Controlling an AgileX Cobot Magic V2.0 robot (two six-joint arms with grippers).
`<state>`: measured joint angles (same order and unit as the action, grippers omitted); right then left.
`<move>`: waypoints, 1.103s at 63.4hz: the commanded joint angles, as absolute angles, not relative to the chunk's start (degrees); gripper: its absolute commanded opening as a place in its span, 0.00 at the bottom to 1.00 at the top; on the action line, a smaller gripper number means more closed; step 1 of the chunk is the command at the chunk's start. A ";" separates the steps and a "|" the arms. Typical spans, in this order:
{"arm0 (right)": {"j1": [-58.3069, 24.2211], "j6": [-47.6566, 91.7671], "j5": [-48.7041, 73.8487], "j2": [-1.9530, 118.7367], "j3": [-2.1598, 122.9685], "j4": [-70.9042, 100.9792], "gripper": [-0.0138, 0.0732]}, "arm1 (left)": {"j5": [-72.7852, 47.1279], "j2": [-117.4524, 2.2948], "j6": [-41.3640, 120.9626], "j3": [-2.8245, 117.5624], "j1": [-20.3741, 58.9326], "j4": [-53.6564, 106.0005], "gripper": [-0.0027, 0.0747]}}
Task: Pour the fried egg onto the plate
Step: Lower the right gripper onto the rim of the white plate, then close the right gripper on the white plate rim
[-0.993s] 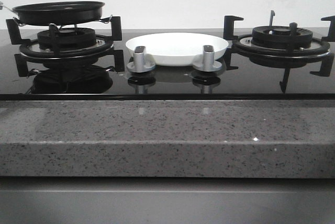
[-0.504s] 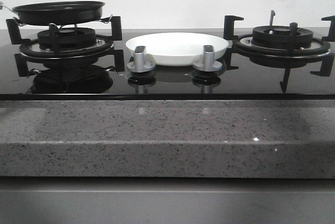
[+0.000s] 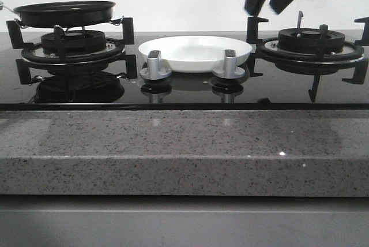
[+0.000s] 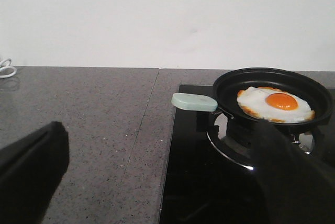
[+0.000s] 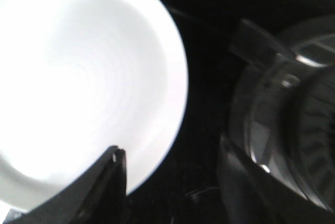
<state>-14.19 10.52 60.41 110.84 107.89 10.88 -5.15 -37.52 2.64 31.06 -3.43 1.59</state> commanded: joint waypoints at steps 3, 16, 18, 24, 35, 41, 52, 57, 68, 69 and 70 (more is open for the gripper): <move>-14.24 11.80 66.14 114.46 118.97 12.87 0.56 | 0.00 -37.66 2.05 32.95 -3.31 2.15 0.93; -14.24 12.83 72.51 122.15 128.60 12.87 0.48 | 0.00 -37.66 2.05 32.95 -3.31 2.15 0.93; -14.24 12.84 73.01 122.99 129.34 12.87 0.48 | 0.00 -37.66 2.05 32.95 -3.31 2.15 0.93; -14.24 12.89 72.65 124.30 129.94 12.87 0.48 | 0.00 -37.66 2.05 32.95 -3.31 2.15 0.93; -14.24 12.89 71.25 124.78 129.94 12.68 0.48 | 0.00 -37.66 2.05 32.95 -3.31 2.15 0.93; -14.24 13.07 71.11 124.78 129.94 12.63 0.48 | 0.00 -37.66 2.05 32.95 -3.31 2.15 0.93; -14.24 13.07 71.39 124.78 129.94 12.64 0.45 | 0.00 -37.66 2.05 32.95 -3.31 2.15 0.93; -14.24 13.07 71.76 124.78 129.94 12.50 0.35 | 0.00 -37.66 2.05 32.95 -3.31 2.15 0.93; -14.24 13.07 72.36 124.78 129.94 12.50 0.10 | 0.00 -37.66 2.05 32.95 -3.31 2.15 0.93; -14.24 13.07 72.43 124.78 129.94 12.50 0.07 | 0.00 -37.66 2.05 32.95 -3.31 2.15 0.93; -14.24 13.07 72.60 124.78 129.94 12.50 0.06 | 0.00 -37.66 2.05 32.95 -3.31 2.15 0.93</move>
